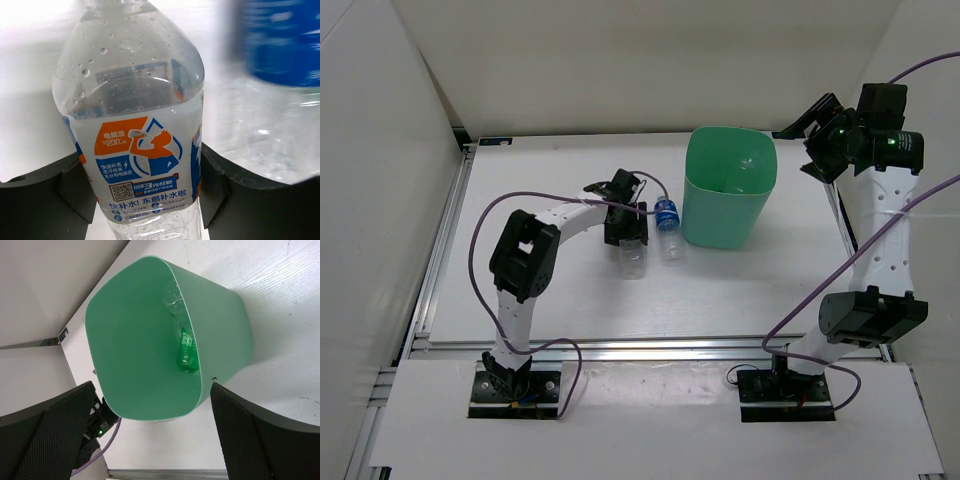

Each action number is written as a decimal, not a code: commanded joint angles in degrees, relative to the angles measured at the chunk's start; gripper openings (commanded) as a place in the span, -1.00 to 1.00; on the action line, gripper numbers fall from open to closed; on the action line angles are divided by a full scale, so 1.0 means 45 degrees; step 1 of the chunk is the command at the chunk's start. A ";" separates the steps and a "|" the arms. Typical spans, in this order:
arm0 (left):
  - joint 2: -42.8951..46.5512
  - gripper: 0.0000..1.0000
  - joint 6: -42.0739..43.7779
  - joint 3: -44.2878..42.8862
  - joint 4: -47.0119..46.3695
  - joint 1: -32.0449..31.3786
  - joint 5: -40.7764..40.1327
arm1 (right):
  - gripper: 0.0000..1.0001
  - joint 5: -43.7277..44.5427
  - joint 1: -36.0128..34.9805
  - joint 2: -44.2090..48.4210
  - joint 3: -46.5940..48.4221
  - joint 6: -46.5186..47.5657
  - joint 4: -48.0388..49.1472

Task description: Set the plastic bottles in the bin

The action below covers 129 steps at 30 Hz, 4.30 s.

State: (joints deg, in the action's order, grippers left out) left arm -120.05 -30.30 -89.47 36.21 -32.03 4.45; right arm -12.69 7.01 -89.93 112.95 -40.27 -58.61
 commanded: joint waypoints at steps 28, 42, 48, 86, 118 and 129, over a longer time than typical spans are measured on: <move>-0.0824 1.00 0.2711 -1.0881 -0.1874 -0.2706 0.0636 | 1.00 0.0261 0.0006 0.1371 -0.1114 -0.0133 0.0290; 0.3941 1.00 0.1308 -0.3503 -0.1874 -0.1322 -0.6396 | 1.00 0.0378 0.0006 0.2113 -0.1955 -0.0016 0.0544; 0.3750 1.00 0.0699 -0.1309 -0.1874 0.0395 -0.1780 | 1.00 0.0378 0.0006 0.2113 -0.1955 -0.0016 0.0544; -0.3106 1.00 -0.0139 -0.4336 -0.2128 0.0673 0.6823 | 1.00 0.1373 0.0006 0.1977 -0.1914 0.0570 -0.0081; -0.2013 -0.04 -0.1215 -1.3608 -0.2284 0.1926 0.6277 | 1.00 0.1257 0.0006 0.1938 -0.2521 -0.0054 0.0036; -0.2131 0.07 -0.0105 -1.2639 -0.4413 -0.0967 0.4521 | 1.00 0.1023 0.0006 0.2346 -0.2501 -0.0055 0.0153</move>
State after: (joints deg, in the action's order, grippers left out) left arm -127.31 -33.61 -147.79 15.70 -34.61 27.92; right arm -7.25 7.01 -81.95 101.36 -40.45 -59.81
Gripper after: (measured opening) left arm 0.657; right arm 0.998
